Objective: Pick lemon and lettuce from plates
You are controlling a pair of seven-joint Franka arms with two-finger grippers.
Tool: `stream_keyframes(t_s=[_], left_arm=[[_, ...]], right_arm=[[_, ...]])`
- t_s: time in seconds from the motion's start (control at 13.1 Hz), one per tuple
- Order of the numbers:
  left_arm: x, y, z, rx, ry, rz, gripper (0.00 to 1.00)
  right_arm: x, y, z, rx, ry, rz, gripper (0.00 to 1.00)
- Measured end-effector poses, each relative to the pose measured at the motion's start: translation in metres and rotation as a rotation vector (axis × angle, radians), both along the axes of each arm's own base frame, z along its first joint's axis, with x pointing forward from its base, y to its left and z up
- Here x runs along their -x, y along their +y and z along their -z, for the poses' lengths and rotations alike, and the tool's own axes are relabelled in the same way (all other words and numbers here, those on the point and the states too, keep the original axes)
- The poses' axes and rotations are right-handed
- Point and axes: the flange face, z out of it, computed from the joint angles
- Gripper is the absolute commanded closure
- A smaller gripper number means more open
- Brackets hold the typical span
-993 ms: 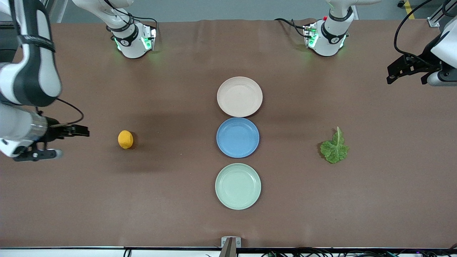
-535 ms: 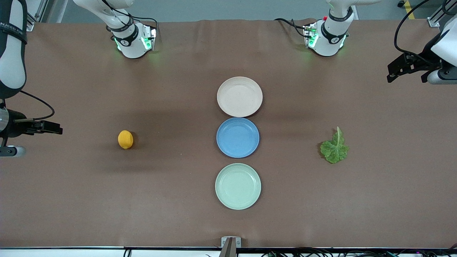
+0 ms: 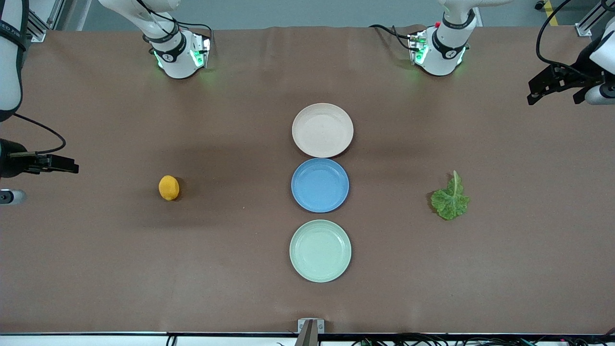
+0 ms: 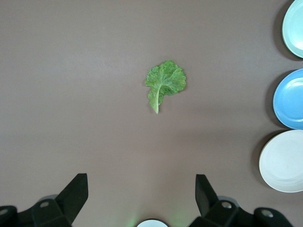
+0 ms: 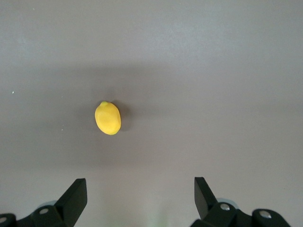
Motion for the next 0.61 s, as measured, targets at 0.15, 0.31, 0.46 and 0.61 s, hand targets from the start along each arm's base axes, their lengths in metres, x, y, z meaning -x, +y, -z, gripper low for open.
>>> stream_keyframes(t_s=[0.15,0.31,0.46,0.61], left_arm=[[-0.001,-0.001,0.003,0.0,-0.002,0.002,0.0],[-0.002,-0.002,0.005,0.0,-0.01,0.004,0.0],[-0.003,-0.003,0.008,0.0,-0.012,0.006,0.0],[-0.003,-0.004,0.009,0.0,-0.011,0.007,0.0]], right_arm=[[0.008,0.0,-0.013,-0.001,-0.009,0.004,0.0],[0.019,0.002,-0.025,-0.002,-0.021,0.009,0.0],[0.031,0.007,-0.032,-0.003,-0.037,0.009,0.0],[0.043,0.008,-0.031,-0.003,-0.066,0.015,0.0]])
